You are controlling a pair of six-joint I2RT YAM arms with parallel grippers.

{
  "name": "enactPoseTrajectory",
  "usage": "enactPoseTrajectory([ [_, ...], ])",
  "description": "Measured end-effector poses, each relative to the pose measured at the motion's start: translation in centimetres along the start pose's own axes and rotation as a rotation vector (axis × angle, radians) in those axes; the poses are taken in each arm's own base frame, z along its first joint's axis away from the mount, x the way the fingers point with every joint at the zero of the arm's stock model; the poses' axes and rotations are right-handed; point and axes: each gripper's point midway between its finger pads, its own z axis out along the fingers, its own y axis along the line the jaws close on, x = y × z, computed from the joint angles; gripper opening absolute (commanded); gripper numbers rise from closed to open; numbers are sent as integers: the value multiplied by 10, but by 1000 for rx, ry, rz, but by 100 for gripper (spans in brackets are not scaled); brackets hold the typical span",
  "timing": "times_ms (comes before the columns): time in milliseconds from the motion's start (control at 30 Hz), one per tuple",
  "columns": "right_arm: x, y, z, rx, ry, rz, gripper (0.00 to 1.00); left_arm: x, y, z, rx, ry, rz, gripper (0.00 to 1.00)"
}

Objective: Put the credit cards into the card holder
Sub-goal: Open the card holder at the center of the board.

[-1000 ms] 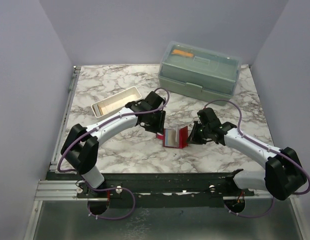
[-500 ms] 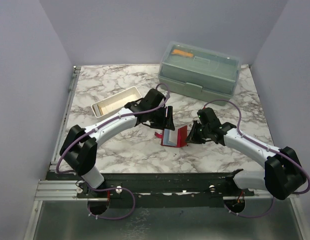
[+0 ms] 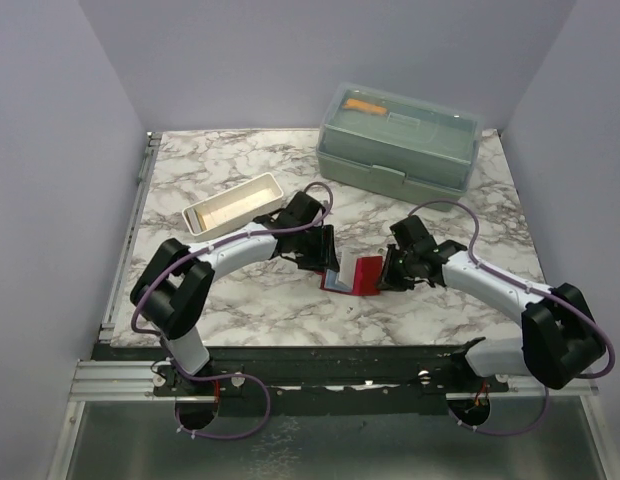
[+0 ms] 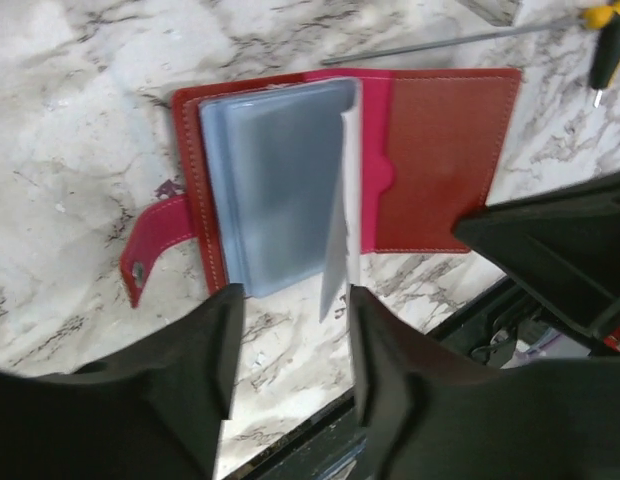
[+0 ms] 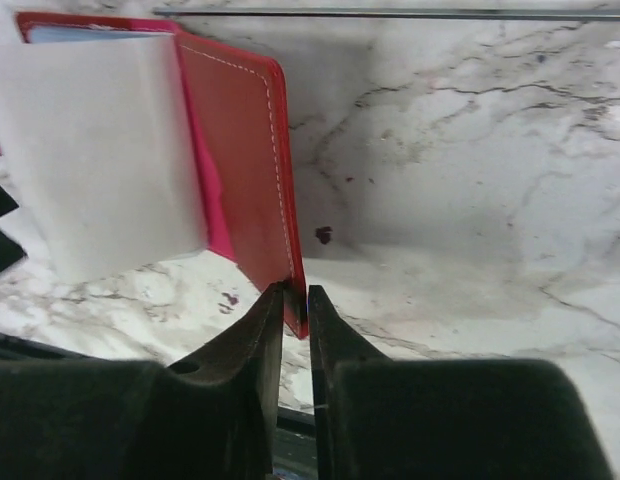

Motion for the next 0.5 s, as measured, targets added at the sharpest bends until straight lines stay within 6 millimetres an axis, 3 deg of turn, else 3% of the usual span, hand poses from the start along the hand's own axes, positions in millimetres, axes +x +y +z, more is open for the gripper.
enactPoseTrajectory([
  [100,-2,-5,-3,45,8,-6,33,3,13,12,-13,16,-36,38],
  [233,-13,6,-14,42,-12,-40,41,14,24,20,-17,40,-68,37],
  [500,-31,33,-34,-6,-50,-87,43,10,5,22,70,27,-74,32],
])
